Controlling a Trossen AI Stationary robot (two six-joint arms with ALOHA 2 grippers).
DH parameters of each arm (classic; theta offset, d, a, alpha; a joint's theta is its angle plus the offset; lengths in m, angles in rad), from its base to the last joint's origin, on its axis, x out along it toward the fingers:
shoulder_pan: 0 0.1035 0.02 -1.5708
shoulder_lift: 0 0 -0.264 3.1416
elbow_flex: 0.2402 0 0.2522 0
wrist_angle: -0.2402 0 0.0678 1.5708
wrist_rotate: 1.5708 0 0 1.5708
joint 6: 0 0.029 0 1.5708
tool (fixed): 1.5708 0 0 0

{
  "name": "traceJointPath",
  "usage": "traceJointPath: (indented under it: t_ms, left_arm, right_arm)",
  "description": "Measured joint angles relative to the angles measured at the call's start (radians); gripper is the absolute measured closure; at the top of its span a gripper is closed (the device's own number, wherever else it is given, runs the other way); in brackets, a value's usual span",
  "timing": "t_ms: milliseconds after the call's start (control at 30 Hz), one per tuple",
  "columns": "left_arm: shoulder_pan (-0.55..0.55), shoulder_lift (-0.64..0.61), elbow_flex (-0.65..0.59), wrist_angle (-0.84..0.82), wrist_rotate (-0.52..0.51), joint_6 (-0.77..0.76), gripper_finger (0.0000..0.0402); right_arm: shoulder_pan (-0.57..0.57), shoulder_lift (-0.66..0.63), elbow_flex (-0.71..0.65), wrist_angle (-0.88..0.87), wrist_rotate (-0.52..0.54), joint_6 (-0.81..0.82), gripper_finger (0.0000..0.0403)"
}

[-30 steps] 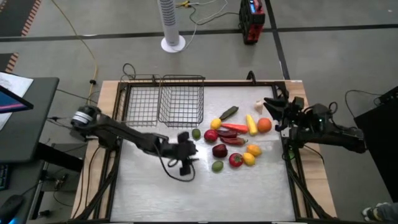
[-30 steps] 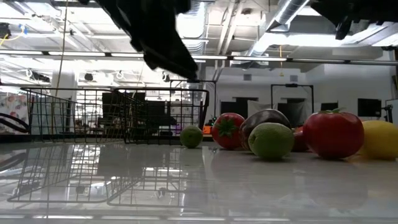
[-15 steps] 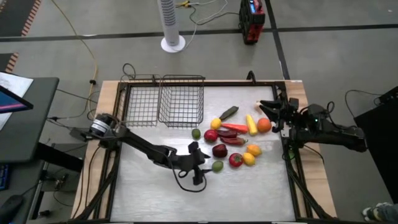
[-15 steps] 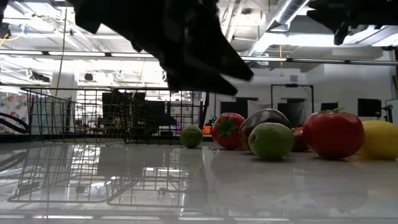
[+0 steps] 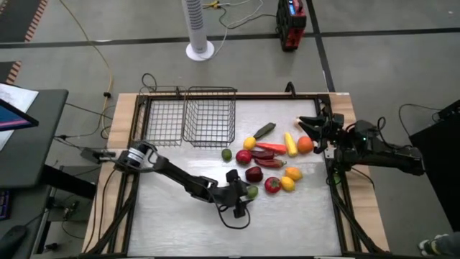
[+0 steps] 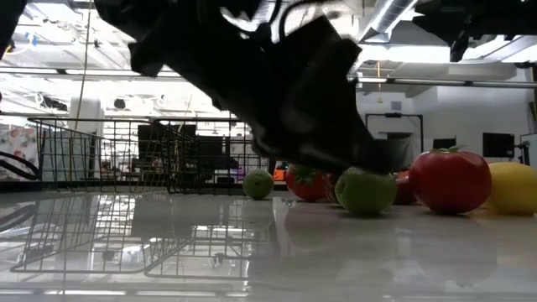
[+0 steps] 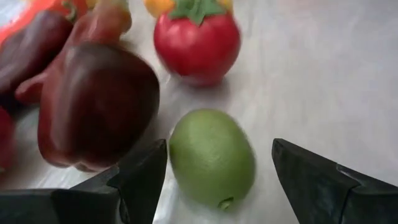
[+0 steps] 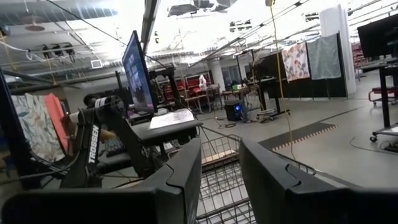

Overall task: Sort produce into baskets
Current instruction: Put the bottom lime into the right wire basket

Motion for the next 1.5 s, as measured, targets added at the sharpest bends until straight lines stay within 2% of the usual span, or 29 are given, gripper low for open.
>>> traceJointPath:
  t_ms: [267, 367, 600, 733, 833, 1033, 1167, 1333, 1500]
  left_arm:
    - [0.000, 0.072, 0.017, 0.007, -0.039, 0.004, 0.0127]
    - [0.000, 0.071, 0.017, 0.010, -0.045, 0.019, 0.0151]
    - [-0.002, 0.071, 0.017, 0.054, -0.042, 0.038, 0.0238]
    - [-0.008, 0.044, 0.015, 0.038, -0.044, 0.086, 0.0248]
    - [-0.010, -0.039, 0.015, -0.005, -0.062, 0.150, 0.0243]
    - [0.006, -0.291, -0.047, -0.210, -0.247, 0.258, 0.0238]
    - [0.040, -0.456, -0.120, -0.271, -0.314, 0.261, 0.0237]
    - [0.118, -0.597, -0.229, -0.279, -0.314, 0.227, 0.0236]
    - [0.194, -0.671, -0.290, -0.301, -0.278, 0.193, 0.0236]
  right_arm:
    - [0.000, 0.013, 0.000, -0.013, 0.000, 0.000, 0.0264]
    - [0.000, 0.013, 0.000, -0.009, 0.000, 0.000, 0.0264]
    - [0.000, 0.013, 0.000, -0.013, 0.000, 0.001, 0.0264]
    - [0.000, 0.013, 0.000, -0.023, 0.000, 0.001, 0.0264]
    - [0.000, 0.013, 0.000, -0.025, 0.000, 0.001, 0.0264]
    - [0.000, 0.013, 0.000, -0.029, 0.000, 0.002, 0.0264]
    - [0.001, 0.013, 0.000, -0.030, 0.000, 0.002, 0.0264]
    - [0.001, 0.013, 0.000, -0.034, -0.001, 0.009, 0.0264]
    - [0.004, 0.013, 0.000, -0.029, -0.002, 0.004, 0.0264]
